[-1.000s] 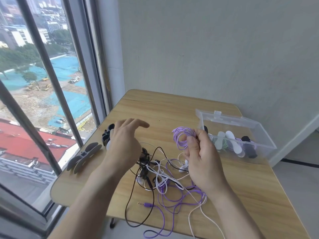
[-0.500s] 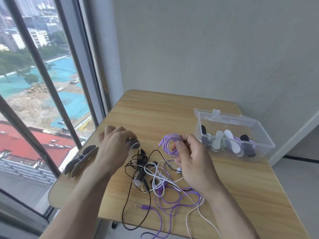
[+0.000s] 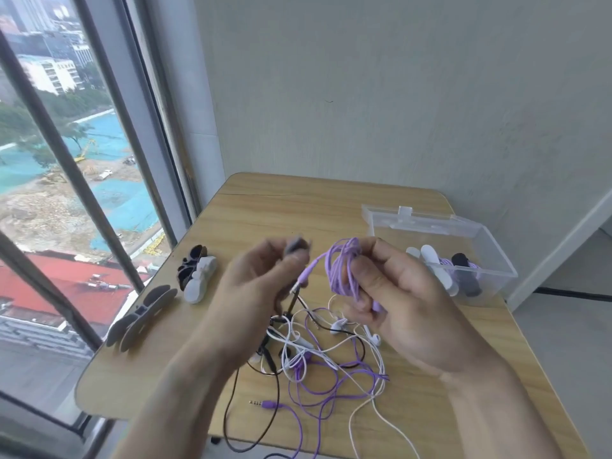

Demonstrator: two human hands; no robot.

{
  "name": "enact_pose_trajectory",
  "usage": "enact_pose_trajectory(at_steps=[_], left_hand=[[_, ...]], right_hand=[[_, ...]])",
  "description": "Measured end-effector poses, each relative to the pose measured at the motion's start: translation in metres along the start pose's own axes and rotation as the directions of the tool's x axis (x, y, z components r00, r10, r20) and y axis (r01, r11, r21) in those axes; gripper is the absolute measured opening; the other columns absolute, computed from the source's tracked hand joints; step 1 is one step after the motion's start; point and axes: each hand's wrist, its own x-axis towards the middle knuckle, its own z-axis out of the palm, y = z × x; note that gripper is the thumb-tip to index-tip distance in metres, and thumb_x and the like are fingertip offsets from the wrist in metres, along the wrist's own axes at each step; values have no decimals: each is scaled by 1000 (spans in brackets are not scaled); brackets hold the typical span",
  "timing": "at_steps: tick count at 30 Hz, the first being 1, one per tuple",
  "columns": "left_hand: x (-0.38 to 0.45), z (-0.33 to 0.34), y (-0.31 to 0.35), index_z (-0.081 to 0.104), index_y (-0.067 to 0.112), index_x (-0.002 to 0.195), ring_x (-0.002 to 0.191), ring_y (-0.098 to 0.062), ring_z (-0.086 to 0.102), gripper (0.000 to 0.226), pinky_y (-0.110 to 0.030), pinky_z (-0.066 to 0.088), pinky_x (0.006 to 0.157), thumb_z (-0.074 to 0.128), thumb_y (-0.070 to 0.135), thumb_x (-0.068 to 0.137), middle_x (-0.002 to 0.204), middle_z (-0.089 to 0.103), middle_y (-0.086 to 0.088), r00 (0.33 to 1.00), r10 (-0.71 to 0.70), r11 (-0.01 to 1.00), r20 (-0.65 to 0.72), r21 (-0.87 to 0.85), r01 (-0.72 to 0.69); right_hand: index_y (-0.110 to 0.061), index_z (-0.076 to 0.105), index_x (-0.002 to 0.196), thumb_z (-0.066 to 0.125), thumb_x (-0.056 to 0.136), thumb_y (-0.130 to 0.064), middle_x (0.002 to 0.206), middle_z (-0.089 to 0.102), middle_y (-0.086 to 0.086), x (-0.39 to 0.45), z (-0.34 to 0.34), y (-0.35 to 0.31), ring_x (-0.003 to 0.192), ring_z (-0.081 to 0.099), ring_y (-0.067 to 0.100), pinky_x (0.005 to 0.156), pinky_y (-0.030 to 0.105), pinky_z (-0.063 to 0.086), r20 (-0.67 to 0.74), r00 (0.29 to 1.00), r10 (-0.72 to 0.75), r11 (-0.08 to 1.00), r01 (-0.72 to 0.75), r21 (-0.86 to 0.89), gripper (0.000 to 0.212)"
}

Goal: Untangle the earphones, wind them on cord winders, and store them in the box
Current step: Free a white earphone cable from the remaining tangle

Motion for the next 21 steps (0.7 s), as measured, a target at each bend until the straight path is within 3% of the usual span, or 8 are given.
enact_pose_trajectory(at_steps=[4, 6, 9, 12, 17, 21], left_hand=[[-7, 16, -10, 71, 11, 108, 96, -35, 56, 38, -53, 40, 87, 77, 32, 78, 110, 61, -38, 986, -47, 999, 157, -17, 50], [-6, 18, -11, 72, 11, 106, 92, -34, 56, 35, -52, 39, 83, 77, 31, 78, 109, 58, -40, 985, -41, 999, 165, -4, 42], [-5, 21, -15, 73, 11, 101, 86, -29, 54, 25, -44, 41, 77, 76, 25, 80, 98, 65, -33, 986, -42, 999, 162, 29, 37], [-5, 26, -16, 73, 10, 95, 77, -25, 47, 22, -27, 40, 61, 75, 24, 78, 85, 64, -16, 989, -59, 997, 138, 49, 53], [-5, 27, -17, 61, -6, 98, 62, -18, 47, 34, -22, 39, 52, 77, 17, 80, 72, 58, -9, 984, -73, 987, 160, 152, 49], [-8, 32, -16, 64, 0, 97, 61, -17, 46, 31, -23, 38, 52, 70, 25, 79, 73, 61, -7, 984, -82, 960, 160, 277, 36]], right_hand=[[-3, 61, 102, 53, 93, -15, 69, 50, 2, -9, -9, -13, 54, 38, 10, 52, 22, 36, 35, 999, 20, 999, -19, -35, 17], [-1, 60, 104, 54, 97, -14, 68, 53, 0, -11, -13, -15, 54, 38, 10, 51, 22, 35, -5, 999, 38, 992, -38, -118, 16], [-4, 63, 108, 52, 103, -12, 66, 58, -10, -12, -21, -12, 56, 39, 10, 51, 19, 38, -129, 989, 72, 947, -108, -302, 15], [-11, 67, 107, 52, 103, -14, 69, 61, -7, -12, -26, -6, 57, 40, 11, 51, 17, 40, -200, 976, 81, 916, -152, -372, 16], [-15, 68, 104, 52, 104, -19, 78, 67, 1, -11, -27, 1, 57, 44, 10, 52, 17, 41, -210, 971, 112, 882, -195, -428, 17], [-17, 71, 100, 57, 101, -24, 72, 68, -5, -13, -30, 1, 53, 47, 5, 51, 19, 40, -229, 965, 125, 862, -221, -456, 16]])
